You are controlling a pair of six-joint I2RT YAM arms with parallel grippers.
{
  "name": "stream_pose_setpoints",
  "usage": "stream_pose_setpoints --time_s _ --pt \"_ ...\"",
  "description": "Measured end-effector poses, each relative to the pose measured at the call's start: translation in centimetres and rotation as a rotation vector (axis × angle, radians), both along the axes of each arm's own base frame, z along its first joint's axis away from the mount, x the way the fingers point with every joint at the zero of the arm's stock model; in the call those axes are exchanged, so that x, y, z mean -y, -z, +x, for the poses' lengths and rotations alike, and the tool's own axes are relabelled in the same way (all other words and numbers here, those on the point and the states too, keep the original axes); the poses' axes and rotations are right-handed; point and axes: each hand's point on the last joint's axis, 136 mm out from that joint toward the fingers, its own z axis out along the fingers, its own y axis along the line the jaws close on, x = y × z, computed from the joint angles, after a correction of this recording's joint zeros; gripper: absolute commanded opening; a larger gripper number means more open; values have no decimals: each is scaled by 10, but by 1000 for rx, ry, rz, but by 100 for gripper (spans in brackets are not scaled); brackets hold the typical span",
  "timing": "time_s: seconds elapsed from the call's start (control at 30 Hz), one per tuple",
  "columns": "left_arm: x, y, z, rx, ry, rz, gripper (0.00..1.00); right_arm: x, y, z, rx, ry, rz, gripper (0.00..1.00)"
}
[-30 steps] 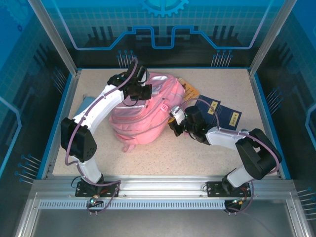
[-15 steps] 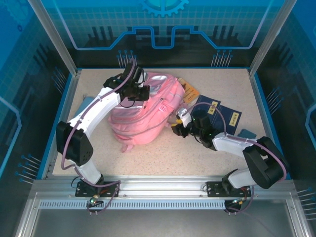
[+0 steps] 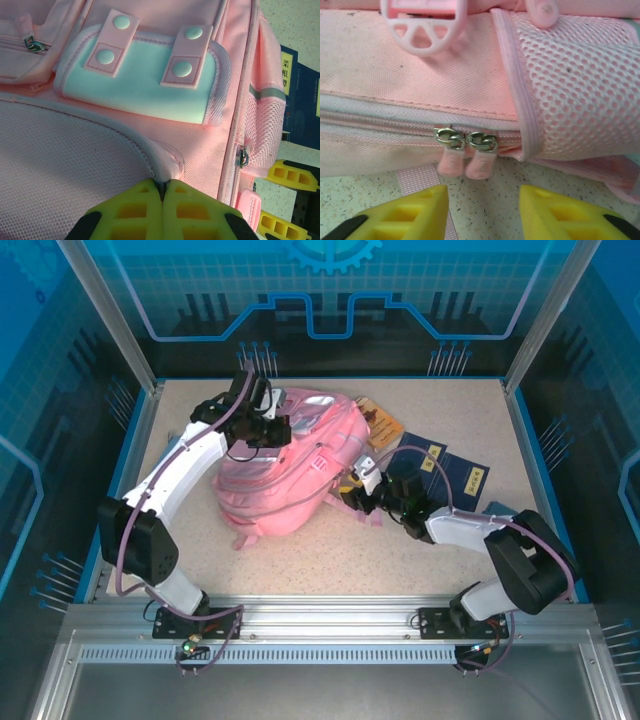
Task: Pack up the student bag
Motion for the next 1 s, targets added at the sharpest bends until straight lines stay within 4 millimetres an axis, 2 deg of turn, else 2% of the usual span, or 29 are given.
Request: stream_pose_setpoints --time_s 0.43,0.73,0.87,1.0 --pt "0 -1 -2 -3 10 -32 0 -16 -2 1 64 -38 15 35" --pt "1 -2 -2 -2 14 -39 0 -19 4 4 76 -34 10 44" --pt "1 -3 -2 0 15 -42 0 -20 1 6 92 -28 12 35" --pt "0 -3 -1 0 15 -48 0 -19 0 7 99 -20 8 23"
